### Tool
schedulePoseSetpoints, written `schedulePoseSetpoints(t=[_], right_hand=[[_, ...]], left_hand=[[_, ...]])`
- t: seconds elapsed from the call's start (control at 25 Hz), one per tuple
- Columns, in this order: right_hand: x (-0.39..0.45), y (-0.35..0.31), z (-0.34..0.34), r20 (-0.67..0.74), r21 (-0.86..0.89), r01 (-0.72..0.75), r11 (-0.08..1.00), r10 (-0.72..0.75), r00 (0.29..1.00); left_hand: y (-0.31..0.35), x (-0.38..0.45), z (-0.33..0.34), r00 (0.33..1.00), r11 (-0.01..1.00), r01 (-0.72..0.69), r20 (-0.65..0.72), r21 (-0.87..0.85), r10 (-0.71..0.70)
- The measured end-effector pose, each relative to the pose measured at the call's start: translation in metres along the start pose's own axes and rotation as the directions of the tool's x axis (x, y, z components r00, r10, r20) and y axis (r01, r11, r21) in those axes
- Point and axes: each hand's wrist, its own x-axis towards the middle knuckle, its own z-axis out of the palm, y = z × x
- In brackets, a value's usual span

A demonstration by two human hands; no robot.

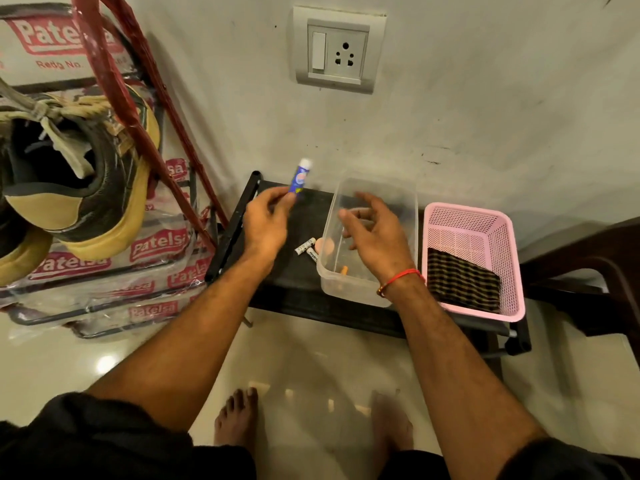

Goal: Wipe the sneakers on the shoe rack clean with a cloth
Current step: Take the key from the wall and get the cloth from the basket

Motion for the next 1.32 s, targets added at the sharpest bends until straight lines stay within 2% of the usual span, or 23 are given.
schedulePoseSetpoints(t=[0.04, 0.08, 0.12, 0.16, 0.24, 0.32, 0.36, 0.48, 0.56, 0.64, 0.72, 0.76, 0.84, 0.88, 0.96, 1.04, 1.12, 1.16, 1.24, 1.32], right_hand=[[0.0, -0.005, 0.003, 0.005, 0.131, -0.037, 0.991, 0.037, 0.999], [-0.001, -0.008, 0.005, -0.015, 0.246, -0.039, 0.968, 0.044, 0.999], [0.0, -0.011, 0.004, -0.067, 0.303, -0.013, 0.953, 0.036, 0.997], [0.0, -0.013, 0.0, -0.125, 0.285, 0.014, 0.959, 0.022, 0.992], [0.002, -0.007, -0.014, -0.162, 0.029, 0.029, 0.999, -0.023, 0.987], [0.001, 0.003, -0.026, -0.087, -0.32, 0.022, 0.947, -0.053, 0.995], [0.001, 0.008, -0.029, -0.052, -0.425, 0.009, 0.905, -0.034, 0.998], [0.004, 0.017, -0.029, -0.039, -0.529, -0.053, 0.847, 0.038, 0.999], [0.008, 0.02, -0.029, -0.036, -0.556, -0.075, 0.828, 0.066, 0.997], [0.008, 0.021, -0.029, -0.011, -0.57, -0.075, 0.818, 0.084, 0.996], [0.008, 0.021, -0.03, 0.02, -0.563, -0.041, 0.825, 0.063, 0.998], [0.009, 0.02, -0.031, 0.03, -0.54, -0.01, 0.842, 0.032, 0.999], [0.009, 0.013, -0.032, 0.008, -0.407, 0.026, 0.913, -0.025, 1.0], [0.008, 0.007, -0.031, -0.011, -0.282, 0.019, 0.959, -0.023, 1.0], [0.006, -0.005, -0.026, -0.006, -0.013, -0.035, 0.999, 0.035, 0.999], [0.005, -0.012, -0.021, 0.032, 0.185, -0.053, 0.981, 0.048, 0.998], [0.006, -0.01, -0.021, 0.011, 0.246, -0.008, 0.969, 0.005, 1.0], [0.007, -0.006, -0.024, -0.014, 0.187, 0.01, 0.982, -0.007, 1.0], [0.011, 0.005, -0.033, -0.053, -0.149, 0.044, 0.988, -0.052, 0.997], [0.012, 0.015, -0.039, -0.013, -0.52, 0.066, 0.852, -0.085, 0.996]], left_hand=[[0.021, -0.009, -0.003, 0.985, 0.992, -0.123, 0.122, 0.003, 0.121], [0.038, -0.017, -0.006, 0.943, 0.972, -0.232, 0.256, 0.046, 0.213], [0.048, -0.022, -0.007, 0.903, 0.95, -0.301, 0.343, 0.081, 0.257], [0.053, -0.023, -0.009, 0.896, 0.949, -0.3, 0.368, 0.094, 0.247], [0.044, -0.017, -0.016, 0.938, 0.974, -0.199, 0.311, 0.111, 0.156], [0.014, -0.012, -0.025, 0.97, 0.957, -0.107, 0.241, 0.27, 0.04], [-0.005, -0.012, -0.026, 0.971, 0.921, -0.083, 0.238, 0.381, -0.011], [-0.047, -0.023, -0.013, 0.94, 0.74, -0.14, 0.323, 0.658, -0.11], [-0.052, -0.029, -0.002, 0.945, 0.614, -0.212, 0.319, 0.761, -0.069], [-0.049, -0.03, 0.004, 0.966, 0.559, -0.197, 0.257, 0.805, -0.03], [-0.047, -0.026, 0.003, 0.986, 0.602, -0.099, 0.16, 0.792, -0.048], [-0.045, -0.022, -0.001, 0.993, 0.683, -0.015, 0.093, 0.731, -0.077], [-0.027, -0.013, -0.011, 0.988, 0.892, 0.135, 0.011, 0.431, -0.155], [-0.011, -0.01, -0.016, 0.991, 0.953, 0.119, 0.027, 0.279, -0.132], [0.026, -0.012, -0.023, 0.985, 0.982, -0.087, 0.159, 0.165, 0.06], [0.056, -0.022, -0.018, 0.909, 0.919, -0.336, 0.328, 0.206, 0.258], [0.066, -0.03, -0.007, 0.835, 0.841, -0.477, 0.429, 0.255, 0.344], [0.064, -0.03, -0.003, 0.835, 0.845, -0.476, 0.426, 0.242, 0.348], [0.052, -0.024, -0.002, 0.91, 0.921, -0.346, 0.301, 0.18, 0.284], [0.025, -0.015, -0.005, 0.98, 0.962, -0.159, 0.155, 0.222, 0.126]])
